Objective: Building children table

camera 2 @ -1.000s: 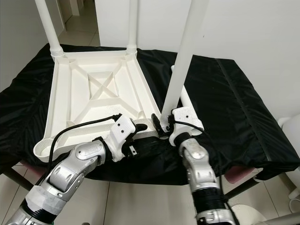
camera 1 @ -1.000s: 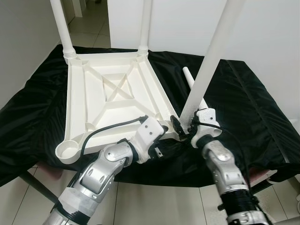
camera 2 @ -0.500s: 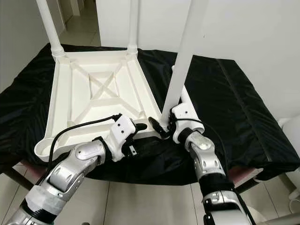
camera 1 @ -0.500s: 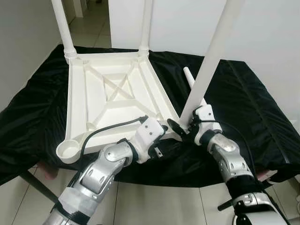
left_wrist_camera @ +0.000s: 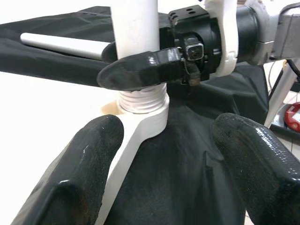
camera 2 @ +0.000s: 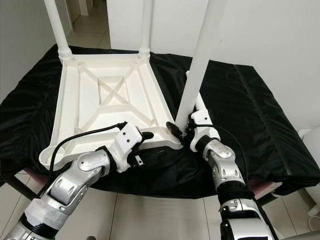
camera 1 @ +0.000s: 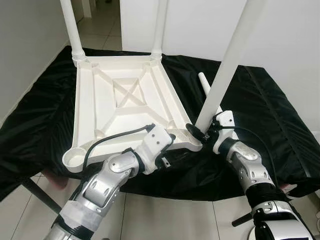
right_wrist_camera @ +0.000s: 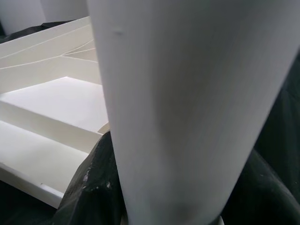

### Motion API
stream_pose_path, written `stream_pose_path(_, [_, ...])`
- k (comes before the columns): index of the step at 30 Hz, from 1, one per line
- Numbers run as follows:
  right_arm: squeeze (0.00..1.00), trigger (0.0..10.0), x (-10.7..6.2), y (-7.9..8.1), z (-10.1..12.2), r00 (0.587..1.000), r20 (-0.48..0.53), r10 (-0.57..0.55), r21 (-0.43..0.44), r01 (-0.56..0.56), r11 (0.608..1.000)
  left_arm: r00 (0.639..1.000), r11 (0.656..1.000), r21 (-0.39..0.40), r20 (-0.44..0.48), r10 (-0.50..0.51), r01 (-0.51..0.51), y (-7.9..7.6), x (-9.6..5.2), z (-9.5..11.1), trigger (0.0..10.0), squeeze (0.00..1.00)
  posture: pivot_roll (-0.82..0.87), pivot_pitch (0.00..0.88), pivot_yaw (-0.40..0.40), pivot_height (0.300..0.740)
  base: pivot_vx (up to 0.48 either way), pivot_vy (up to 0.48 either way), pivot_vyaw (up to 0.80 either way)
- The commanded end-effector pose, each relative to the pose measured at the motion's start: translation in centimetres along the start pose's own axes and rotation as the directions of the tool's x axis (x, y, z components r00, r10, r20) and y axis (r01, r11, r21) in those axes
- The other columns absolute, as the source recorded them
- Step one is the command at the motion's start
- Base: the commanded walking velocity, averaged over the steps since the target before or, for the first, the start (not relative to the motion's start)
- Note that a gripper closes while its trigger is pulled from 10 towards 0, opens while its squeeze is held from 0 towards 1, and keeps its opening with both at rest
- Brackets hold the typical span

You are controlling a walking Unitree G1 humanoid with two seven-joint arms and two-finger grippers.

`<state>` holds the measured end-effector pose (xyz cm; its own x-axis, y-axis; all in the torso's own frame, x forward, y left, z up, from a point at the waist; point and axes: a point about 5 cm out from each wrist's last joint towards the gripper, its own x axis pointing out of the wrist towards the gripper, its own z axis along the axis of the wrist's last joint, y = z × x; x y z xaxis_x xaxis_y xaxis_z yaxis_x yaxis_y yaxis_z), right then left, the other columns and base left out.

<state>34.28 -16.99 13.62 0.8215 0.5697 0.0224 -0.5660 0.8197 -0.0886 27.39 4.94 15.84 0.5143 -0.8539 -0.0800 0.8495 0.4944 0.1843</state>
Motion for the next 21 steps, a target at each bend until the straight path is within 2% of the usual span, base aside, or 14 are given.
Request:
stream_pose_path(1, [0.0,10.0,-0.1,0.2,-1.0,0.998,-0.047,-0.03,0.024,0.031,0.999,1.0,1.0,-0.007,-0.011,-0.007,0.007,-0.2,-0.1,-0.1,10.0,0.0,0.06,0.052,-0.089,0.74,0.0,0.0,0.0])
stream_pose_path(6, [0.0,10.0,0.4,0.4,-0.9,0.993,-0.05,-0.108,0.017,0.109,0.994,1.0,1.0,-0.005,-0.019,0.001,-0.001,-0.2,-0.2,-0.2,10.0,0.0,0.06,0.054,-0.087,0.74,0.0,0.0,0.0])
stream_pose_path(9, [0.0,10.0,0.9,1.3,-0.1,0.982,0.005,-0.189,0.047,0.189,0.981,1.0,1.0,-0.006,-0.028,0.01,-0.011,0.0,-0.2,-0.3,10.0,0.0,0.06,0.055,-0.079,0.74,0.0,0.0,0.0])
stream_pose_path(11, [0.0,10.0,0.9,1.3,-0.1,0.982,0.005,-0.189,0.047,0.189,0.981,1.0,1.0,-0.006,-0.028,0.01,-0.011,0.0,-0.2,-0.3,10.0,0.0,0.06,0.055,-0.079,0.74,0.0,0.0,0.0])
stream_pose_path(12, [0.0,10.0,1.0,1.6,0.3,0.973,0.023,-0.228,0.062,0.226,0.972,1.0,1.0,-0.007,-0.03,0.011,-0.011,0.0,-0.2,-0.3,10.0,0.0,0.06,0.056,-0.076,0.74,0.0,0.0,0.0])
stream_pose_path(14, [0.0,10.0,1.2,2.0,1.0,0.944,0.05,-0.327,0.124,0.319,0.94,0.999,1.0,-0.005,-0.033,0.01,-0.01,0.1,-0.3,-0.4,10.0,0.0,0.06,0.054,-0.071,0.74,0.0,0.0,0.0])
stream_pose_path(16, [0.0,10.0,1.3,2.5,1.5,0.893,0.049,-0.447,0.171,0.433,0.885,0.999,1.0,-0.008,-0.041,0.01,-0.01,0.1,-0.2,-0.4,10.0,0.0,0.06,0.053,-0.07,0.74,0.0,0.0,0.0])
stream_pose_path(18, [0.0,10.0,1.3,2.9,1.5,0.86,0.038,-0.508,0.179,0.494,0.85,0.999,1.0,-0.015,-0.047,0.008,-0.009,0.1,-0.2,-0.4,10.0,0.0,0.06,0.053,-0.071,0.74,0.0,0.0,0.0])
stream_pose_path(19, [0.0,10.0,1.2,3.1,1.5,0.832,0.027,-0.555,0.218,0.537,0.815,0.999,1.0,-0.014,-0.049,0.013,-0.014,0.2,-0.2,-0.4,10.0,0.0,0.07,0.053,-0.07,0.74,0.0,0.0,0.0])
stream_pose_path(20, [0.0,10.0,1.2,3.1,1.5,0.832,0.027,-0.555,0.218,0.537,0.815,0.999,1.0,-0.014,-0.049,0.013,-0.014,0.2,-0.2,-0.4,10.0,0.0,0.07,0.053,-0.07,0.74,0.0,0.0,0.0])
stream_pose_path(21, [0.0,10.0,1.2,3.3,1.4,0.799,0.013,-0.602,0.246,0.581,0.776,0.997,0.999,-0.04,-0.072,0.021,-0.023,0.4,-0.2,-0.7,10.0,0.0,0.07,0.053,-0.068,0.74,0.0,0.0,0.0])
